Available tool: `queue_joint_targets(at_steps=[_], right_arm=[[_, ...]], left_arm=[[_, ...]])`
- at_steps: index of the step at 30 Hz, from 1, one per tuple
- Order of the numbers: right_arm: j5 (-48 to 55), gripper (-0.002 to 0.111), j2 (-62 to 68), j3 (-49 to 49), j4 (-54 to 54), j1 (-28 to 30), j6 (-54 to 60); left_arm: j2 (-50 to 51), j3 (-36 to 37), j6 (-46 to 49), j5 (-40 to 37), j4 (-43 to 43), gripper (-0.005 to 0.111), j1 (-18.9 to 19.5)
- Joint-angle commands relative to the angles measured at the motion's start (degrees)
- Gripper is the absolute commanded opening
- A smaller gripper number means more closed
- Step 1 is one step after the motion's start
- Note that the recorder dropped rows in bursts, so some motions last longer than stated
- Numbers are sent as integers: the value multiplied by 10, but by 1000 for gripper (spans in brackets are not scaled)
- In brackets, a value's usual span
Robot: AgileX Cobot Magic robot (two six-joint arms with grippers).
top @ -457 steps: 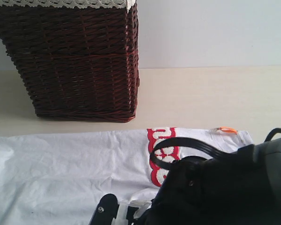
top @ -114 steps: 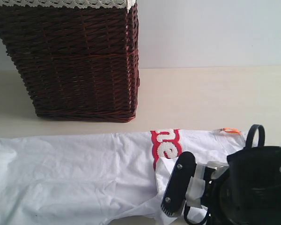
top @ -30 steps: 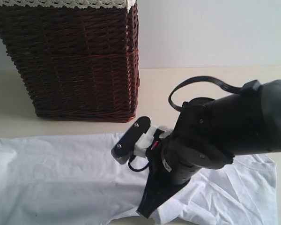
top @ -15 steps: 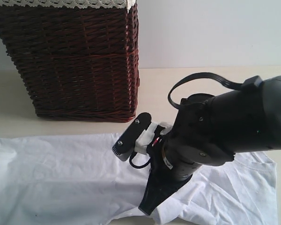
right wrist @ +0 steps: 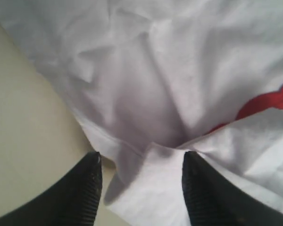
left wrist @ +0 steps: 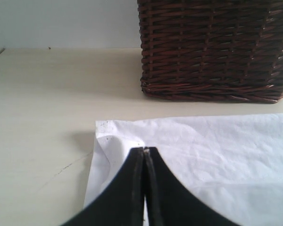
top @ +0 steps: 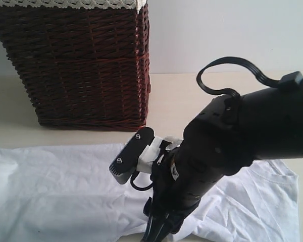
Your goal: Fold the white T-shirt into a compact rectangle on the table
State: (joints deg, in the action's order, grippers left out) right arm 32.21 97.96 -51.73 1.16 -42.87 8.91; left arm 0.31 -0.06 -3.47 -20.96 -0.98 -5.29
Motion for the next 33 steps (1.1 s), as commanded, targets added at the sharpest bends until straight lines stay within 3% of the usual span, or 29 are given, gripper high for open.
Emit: queue_joint_targets(at_steps=[1,6,12,14,19,26,33], right_arm=[[4,52,25,-2,-35,2,-37],[-30,48,54,-2,-114,2,-138],[-59,8,48,-7,-125,2,-141],[-46,0,43,-21,-125,2,-122],[3,2,32,-62,-125,2,-112],[27,20,30,-87,-152,2,-119],[51,47,20,-87,-153,2,-121]], left_arm=[[-3,1,0,7,-1,0,2],[-3,1,0,7,-1,0,2],[-3,1,0,7,-1,0,2],[-3,1,0,7,-1,0,2],[-3,1,0,7,-1,0,2],[-3,1,0,7,-1,0,2],[-3,1,0,7,-1,0,2]])
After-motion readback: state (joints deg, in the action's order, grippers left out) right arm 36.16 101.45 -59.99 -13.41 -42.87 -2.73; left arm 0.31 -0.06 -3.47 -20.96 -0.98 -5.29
